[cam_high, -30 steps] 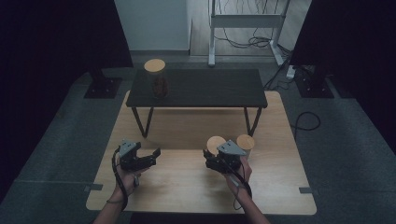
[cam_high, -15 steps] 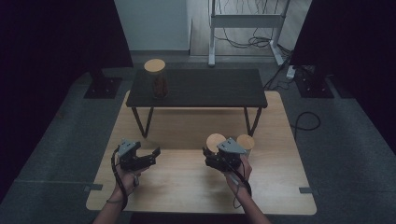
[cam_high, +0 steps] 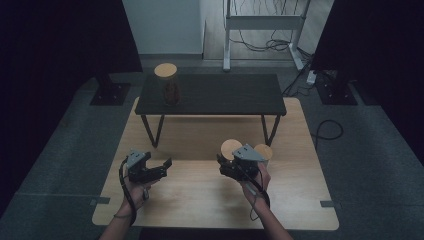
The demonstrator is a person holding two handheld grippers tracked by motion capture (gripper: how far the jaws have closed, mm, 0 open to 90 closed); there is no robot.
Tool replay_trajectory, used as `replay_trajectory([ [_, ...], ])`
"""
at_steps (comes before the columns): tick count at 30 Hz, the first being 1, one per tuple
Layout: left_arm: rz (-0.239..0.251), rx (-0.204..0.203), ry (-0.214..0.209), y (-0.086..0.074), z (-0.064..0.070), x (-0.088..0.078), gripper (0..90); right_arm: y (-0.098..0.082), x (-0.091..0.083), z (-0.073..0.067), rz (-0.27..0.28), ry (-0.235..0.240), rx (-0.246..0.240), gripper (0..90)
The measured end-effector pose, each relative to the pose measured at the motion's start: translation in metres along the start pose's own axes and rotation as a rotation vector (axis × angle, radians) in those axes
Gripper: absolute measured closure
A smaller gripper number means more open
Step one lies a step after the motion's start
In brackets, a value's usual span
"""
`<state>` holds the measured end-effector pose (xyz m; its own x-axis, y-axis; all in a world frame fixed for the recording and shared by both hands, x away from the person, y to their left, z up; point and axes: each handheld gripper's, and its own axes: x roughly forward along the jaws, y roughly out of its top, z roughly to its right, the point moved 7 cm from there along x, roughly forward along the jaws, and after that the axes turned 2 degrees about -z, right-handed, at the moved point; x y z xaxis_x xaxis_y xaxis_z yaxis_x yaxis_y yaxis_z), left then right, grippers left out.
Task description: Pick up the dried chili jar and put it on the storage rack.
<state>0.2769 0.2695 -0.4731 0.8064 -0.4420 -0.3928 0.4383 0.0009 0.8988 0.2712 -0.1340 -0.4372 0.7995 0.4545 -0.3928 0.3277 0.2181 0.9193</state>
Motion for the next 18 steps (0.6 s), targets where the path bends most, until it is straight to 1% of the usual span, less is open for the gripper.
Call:
replay_trajectory([
  [3,0.000,0.003,-0.003,0.000,0.001,0.000,5.2,0.000,0.001,0.001,-0.003,-0.005,0.007,25.6],
  [9,0.001,0.003,-0.005,0.000,0.002,-0.001,5.2,0.002,0.002,0.001,-0.003,-0.010,0.005,25.6],
  [15,-0.001,0.004,-0.006,0.000,0.002,0.000,5.2,0.009,0.000,0.002,0.010,-0.014,0.002,25.6],
  [18,-0.003,-0.002,-0.008,0.000,0.001,0.000,5.2,0.014,0.000,0.002,0.017,-0.015,0.000,25.6],
])
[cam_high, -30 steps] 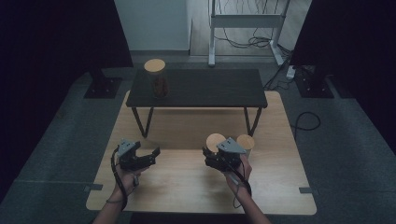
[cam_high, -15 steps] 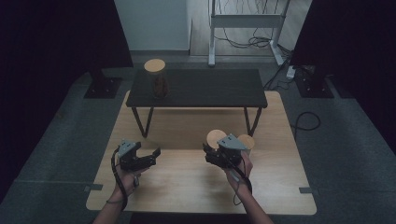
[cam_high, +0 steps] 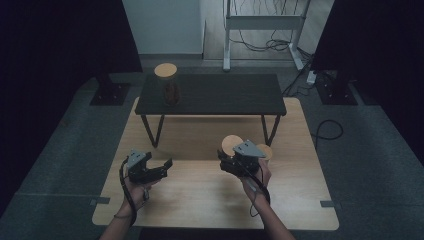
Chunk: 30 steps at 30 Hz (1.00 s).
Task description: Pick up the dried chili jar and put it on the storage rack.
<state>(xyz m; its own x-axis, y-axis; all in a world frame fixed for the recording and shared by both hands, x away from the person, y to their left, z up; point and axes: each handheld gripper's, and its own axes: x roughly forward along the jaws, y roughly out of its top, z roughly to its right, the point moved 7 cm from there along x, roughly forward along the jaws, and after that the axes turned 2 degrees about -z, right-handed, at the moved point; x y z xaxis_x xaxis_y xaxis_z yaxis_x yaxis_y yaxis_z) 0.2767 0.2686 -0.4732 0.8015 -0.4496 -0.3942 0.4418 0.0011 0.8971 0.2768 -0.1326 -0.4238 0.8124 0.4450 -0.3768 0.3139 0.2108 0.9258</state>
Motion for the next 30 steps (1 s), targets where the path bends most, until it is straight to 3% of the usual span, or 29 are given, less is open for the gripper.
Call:
replay_trajectory([
  [30,0.000,0.006,-0.003,0.000,0.000,-0.001,5.3,0.033,0.003,0.002,0.039,-0.007,-0.029,25.6],
])
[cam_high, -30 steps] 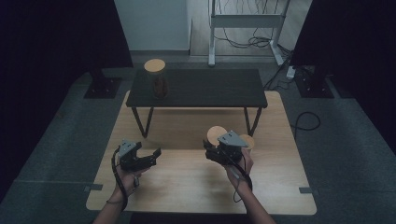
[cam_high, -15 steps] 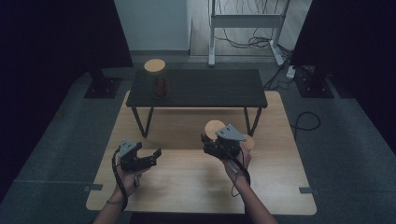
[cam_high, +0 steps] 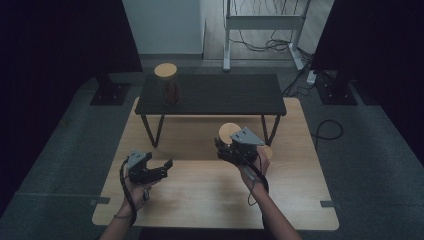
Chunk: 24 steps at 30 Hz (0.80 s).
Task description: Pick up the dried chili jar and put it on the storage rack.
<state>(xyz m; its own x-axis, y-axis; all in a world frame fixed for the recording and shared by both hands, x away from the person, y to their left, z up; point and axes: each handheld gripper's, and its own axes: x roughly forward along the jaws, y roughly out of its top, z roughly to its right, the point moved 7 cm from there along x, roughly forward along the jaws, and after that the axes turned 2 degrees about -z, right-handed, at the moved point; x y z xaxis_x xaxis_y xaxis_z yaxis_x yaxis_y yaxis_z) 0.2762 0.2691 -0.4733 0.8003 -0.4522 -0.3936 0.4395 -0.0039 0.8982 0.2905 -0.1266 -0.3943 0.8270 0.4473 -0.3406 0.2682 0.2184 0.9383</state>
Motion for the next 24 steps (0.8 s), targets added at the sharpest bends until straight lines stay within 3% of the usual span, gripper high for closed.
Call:
replay_trajectory([
  [24,0.011,-0.007,-0.010,0.001,0.000,-0.002,5.6,0.032,0.005,0.012,0.037,-0.024,-0.018,25.6],
])
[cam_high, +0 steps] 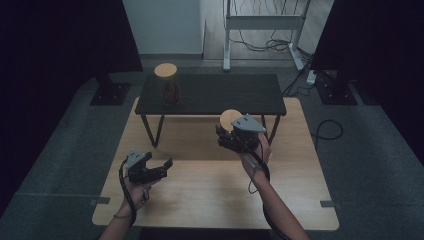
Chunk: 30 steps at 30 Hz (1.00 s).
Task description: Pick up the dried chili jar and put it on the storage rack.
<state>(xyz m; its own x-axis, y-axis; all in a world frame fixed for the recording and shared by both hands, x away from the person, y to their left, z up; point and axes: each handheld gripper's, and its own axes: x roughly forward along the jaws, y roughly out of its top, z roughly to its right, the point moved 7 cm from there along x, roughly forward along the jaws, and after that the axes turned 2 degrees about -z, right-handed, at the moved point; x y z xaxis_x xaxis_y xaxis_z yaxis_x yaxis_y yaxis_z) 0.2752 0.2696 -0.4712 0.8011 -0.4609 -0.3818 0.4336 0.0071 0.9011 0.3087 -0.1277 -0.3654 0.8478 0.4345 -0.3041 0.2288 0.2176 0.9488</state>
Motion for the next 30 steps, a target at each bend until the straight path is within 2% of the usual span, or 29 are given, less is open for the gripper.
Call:
replay_trajectory([
  [30,0.002,-0.008,0.003,0.001,-0.005,0.000,5.7,0.031,0.012,0.009,0.035,-0.028,-0.016,25.6],
])
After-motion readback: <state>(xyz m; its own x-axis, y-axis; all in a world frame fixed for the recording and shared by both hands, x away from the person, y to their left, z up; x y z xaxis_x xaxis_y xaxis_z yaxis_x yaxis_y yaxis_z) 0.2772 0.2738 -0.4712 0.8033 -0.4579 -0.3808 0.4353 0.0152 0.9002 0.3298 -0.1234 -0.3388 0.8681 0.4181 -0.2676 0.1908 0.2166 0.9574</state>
